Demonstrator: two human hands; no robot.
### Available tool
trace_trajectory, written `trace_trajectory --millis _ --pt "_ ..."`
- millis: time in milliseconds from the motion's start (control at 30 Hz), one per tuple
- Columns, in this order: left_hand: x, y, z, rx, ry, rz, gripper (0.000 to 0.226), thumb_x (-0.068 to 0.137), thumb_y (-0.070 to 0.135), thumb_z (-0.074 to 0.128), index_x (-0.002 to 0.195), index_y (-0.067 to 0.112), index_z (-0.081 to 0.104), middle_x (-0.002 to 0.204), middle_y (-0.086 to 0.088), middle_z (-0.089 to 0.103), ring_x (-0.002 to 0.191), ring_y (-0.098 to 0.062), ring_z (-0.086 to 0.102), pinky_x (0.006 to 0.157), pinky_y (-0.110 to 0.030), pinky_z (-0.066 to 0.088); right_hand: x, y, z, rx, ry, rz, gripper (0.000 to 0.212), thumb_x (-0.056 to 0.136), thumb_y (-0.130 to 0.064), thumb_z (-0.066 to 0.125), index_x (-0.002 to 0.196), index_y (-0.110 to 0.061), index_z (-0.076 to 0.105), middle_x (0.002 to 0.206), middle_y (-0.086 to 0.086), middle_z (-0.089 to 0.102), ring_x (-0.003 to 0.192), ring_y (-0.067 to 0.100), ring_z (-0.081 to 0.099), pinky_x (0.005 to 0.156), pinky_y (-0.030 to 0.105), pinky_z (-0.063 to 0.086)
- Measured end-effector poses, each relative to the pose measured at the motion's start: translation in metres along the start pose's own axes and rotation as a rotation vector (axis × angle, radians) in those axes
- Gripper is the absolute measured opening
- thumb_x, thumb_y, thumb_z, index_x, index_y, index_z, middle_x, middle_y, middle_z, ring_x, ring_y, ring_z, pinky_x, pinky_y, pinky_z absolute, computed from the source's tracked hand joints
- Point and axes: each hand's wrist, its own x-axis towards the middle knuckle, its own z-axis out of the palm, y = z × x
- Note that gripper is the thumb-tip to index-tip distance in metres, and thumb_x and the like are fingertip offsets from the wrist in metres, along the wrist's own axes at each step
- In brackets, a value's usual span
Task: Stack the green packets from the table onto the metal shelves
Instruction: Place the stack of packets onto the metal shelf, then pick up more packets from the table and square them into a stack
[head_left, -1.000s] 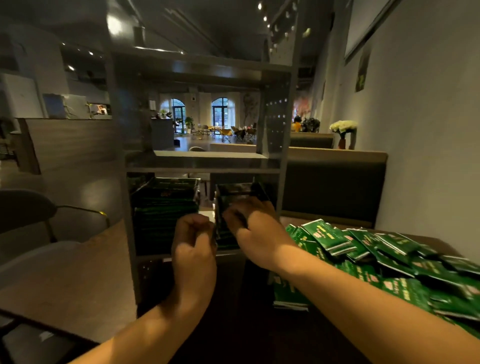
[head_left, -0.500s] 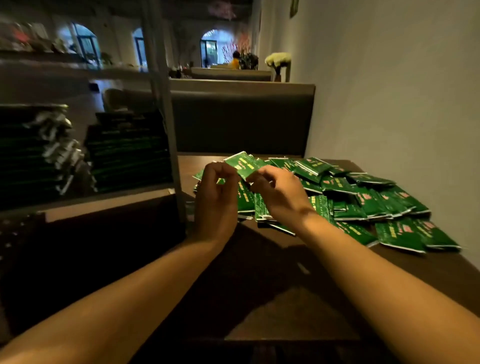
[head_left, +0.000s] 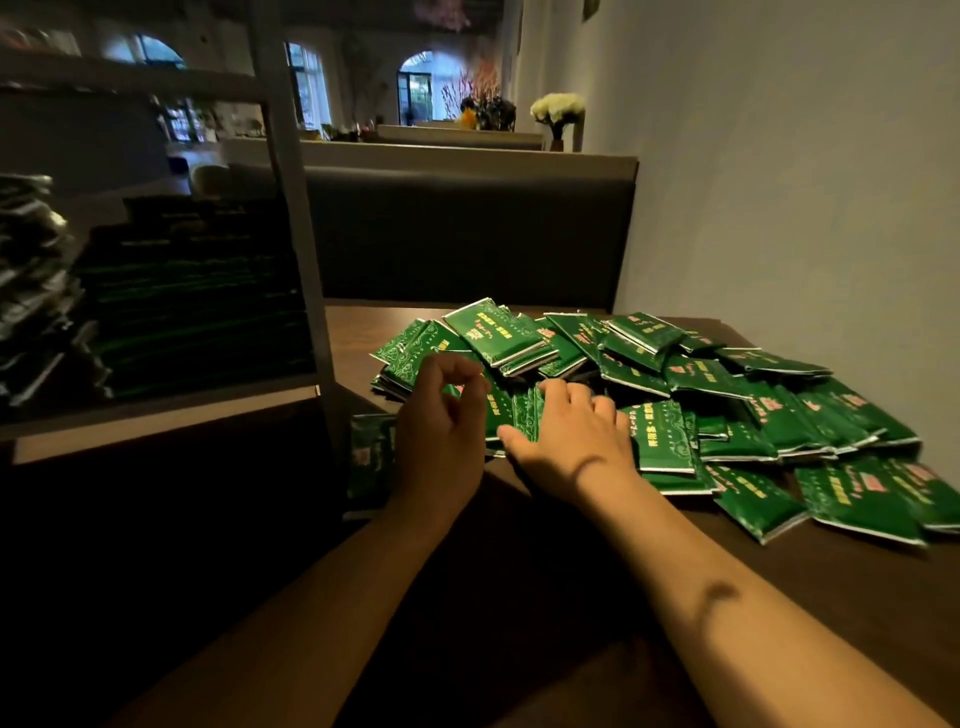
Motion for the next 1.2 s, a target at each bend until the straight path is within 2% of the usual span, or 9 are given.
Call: trace_trajectory --millis 100,233,400,567,800,967,1067,1133,1200 --pt "-0.003 -0.002 0.001 -0.014 -0.020 -0.034 0.011 0.094 0.016 0.052 0.093 0.027 0.052 0.091 0.007 0.059 0.076 -0.007 0.056 0.065 -0.016 0.046 0.000 -0.001 0.001 0.017 -0.013 0.014 0.074 0.084 -0.067 0.049 0.139 -0.021 0.033 0.144 0.009 0.039 0.130 0.035 0.036 0.107 0.049 0.028" --pt "-0.009 -0.002 0.002 0.006 -0.065 -0.056 0.010 0.094 0.011 0.052 0.096 0.021 0.054 0.091 0.007 0.059 0.071 0.004 0.053 0.059 -0.006 0.040 -0.002 0.000 0.000 0.050 -0.048 -0.018 0.060 0.088 -0.059 0.049 0.138 -0.029 0.036 0.145 0.004 0.036 0.132 0.031 0.031 0.106 0.052 0.027" --pt "-0.014 0.000 0.008 0.034 -0.131 -0.033 0.018 0.095 0.014 0.051 0.090 0.031 0.051 0.089 0.011 0.058 0.074 0.005 0.054 0.059 -0.013 0.044 -0.002 -0.001 0.002 0.097 -0.051 -0.058 0.047 0.089 -0.047 0.050 0.132 -0.034 0.039 0.142 0.000 0.035 0.131 0.028 0.030 0.105 0.053 0.027" --pt "-0.015 0.002 0.011 0.016 -0.138 -0.048 0.011 0.097 0.013 0.050 0.095 0.024 0.052 0.086 0.009 0.058 0.073 0.009 0.056 0.059 -0.008 0.044 0.001 -0.002 0.004 0.209 -0.032 -0.072 0.053 0.089 -0.042 0.055 0.136 -0.035 0.034 0.144 -0.002 0.036 0.132 0.026 0.030 0.106 0.050 0.026" --pt "-0.015 0.000 0.012 0.024 -0.095 -0.051 0.016 0.096 0.010 0.048 0.101 0.025 0.050 0.102 0.010 0.054 0.086 0.008 0.052 0.064 -0.007 0.043 -0.007 -0.005 -0.007 0.708 0.182 -0.114 0.062 0.073 -0.033 0.051 0.133 -0.025 0.040 0.128 0.001 0.047 0.117 0.019 0.046 0.095 0.038 0.043" --pt "-0.016 0.007 0.010 -0.057 -0.109 -0.167 0.021 0.098 0.016 0.047 0.117 0.024 0.048 0.103 0.019 0.049 0.082 0.021 0.048 0.059 -0.002 0.041 -0.018 -0.003 -0.021 1.192 0.222 -0.092 0.033 0.087 -0.015 0.053 0.116 -0.030 0.048 0.111 -0.002 0.058 0.096 0.005 0.059 0.083 0.032 0.052" --pt "-0.017 0.009 0.008 -0.151 -0.179 -0.294 0.023 0.099 0.032 0.045 0.121 0.030 0.045 0.106 0.023 0.051 0.094 0.007 0.052 0.072 -0.016 0.042 -0.021 -0.004 -0.023 1.435 0.080 -0.071 0.037 0.076 -0.017 0.054 0.113 -0.025 0.053 0.106 0.010 0.063 0.093 0.020 0.063 0.082 0.042 0.053" --pt "-0.016 0.009 0.007 -0.279 -0.211 -0.385 0.024 0.096 0.038 0.047 0.117 0.028 0.053 0.108 0.011 0.064 0.101 -0.010 0.062 0.086 -0.034 0.051 -0.024 -0.005 -0.021 1.397 0.037 -0.134 0.042 0.072 -0.026 0.058 0.114 -0.025 0.055 0.109 0.012 0.064 0.100 0.028 0.062 0.085 0.045 0.052" --pt "-0.016 0.011 0.005 -0.364 -0.202 -0.440 0.026 0.095 0.036 0.051 0.117 0.026 0.059 0.109 0.004 0.069 0.102 -0.016 0.066 0.091 -0.048 0.052 -0.026 -0.004 -0.019 1.233 0.049 -0.250 0.047 0.071 -0.051 0.067 0.113 -0.032 0.056 0.107 0.003 0.066 0.101 0.022 0.064 0.084 0.038 0.055"
